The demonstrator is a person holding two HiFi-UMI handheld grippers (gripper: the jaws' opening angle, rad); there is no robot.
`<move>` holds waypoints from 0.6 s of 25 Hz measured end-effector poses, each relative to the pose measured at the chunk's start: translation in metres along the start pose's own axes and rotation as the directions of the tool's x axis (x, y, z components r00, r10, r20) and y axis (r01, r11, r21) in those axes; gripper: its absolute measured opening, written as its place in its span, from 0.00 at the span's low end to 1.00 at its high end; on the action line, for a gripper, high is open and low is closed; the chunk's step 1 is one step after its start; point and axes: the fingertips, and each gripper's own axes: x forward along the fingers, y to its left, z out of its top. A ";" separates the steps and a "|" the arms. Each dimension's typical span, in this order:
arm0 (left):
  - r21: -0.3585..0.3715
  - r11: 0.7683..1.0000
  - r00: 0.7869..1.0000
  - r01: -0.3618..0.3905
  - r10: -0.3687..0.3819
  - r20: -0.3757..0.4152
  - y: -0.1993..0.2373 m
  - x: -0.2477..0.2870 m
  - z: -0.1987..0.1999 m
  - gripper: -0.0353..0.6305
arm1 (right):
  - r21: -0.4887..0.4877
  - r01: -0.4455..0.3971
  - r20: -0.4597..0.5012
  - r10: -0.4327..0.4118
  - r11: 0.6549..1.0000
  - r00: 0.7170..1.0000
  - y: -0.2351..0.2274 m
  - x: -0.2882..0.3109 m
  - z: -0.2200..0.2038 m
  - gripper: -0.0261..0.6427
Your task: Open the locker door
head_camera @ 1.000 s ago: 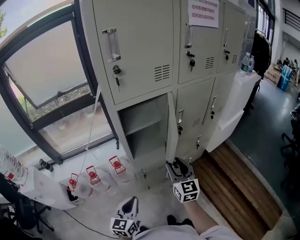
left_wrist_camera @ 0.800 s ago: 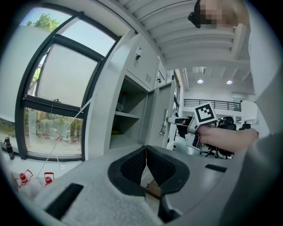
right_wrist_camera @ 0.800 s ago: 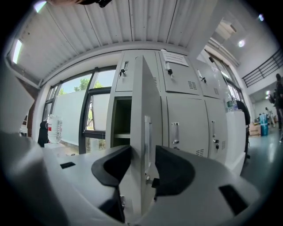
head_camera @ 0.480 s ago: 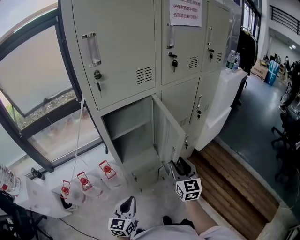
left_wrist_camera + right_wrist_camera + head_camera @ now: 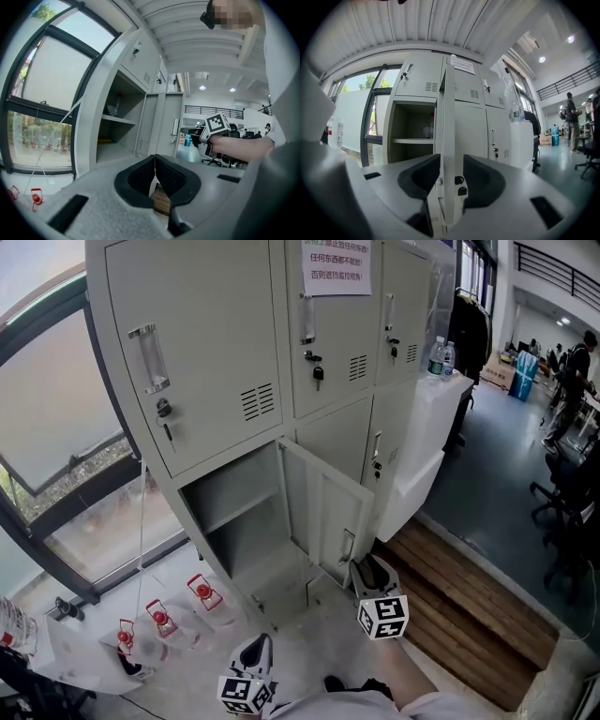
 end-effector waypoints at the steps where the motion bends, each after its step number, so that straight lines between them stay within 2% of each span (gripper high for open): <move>1: 0.001 1.000 1.000 0.005 -0.005 0.000 -0.001 0.002 0.000 0.07 | 0.003 0.008 0.000 -0.008 1.000 1.000 -0.003 -0.002 -0.001 0.26; 5: 0.006 1.000 1.000 0.016 -0.016 -0.001 -0.005 0.006 0.002 0.07 | 0.004 0.033 0.010 -0.033 0.999 0.999 -0.011 -0.008 0.000 0.19; 8: 0.007 1.000 1.000 0.012 -0.012 -0.001 -0.003 0.004 0.002 0.07 | 0.001 0.034 0.026 -0.034 0.999 0.999 -0.010 -0.011 0.003 0.09; 15: 0.025 0.999 0.999 -0.037 0.037 -0.003 0.009 -0.008 0.000 0.07 | 0.012 -0.031 0.030 0.030 0.999 0.999 0.018 -0.009 0.001 0.07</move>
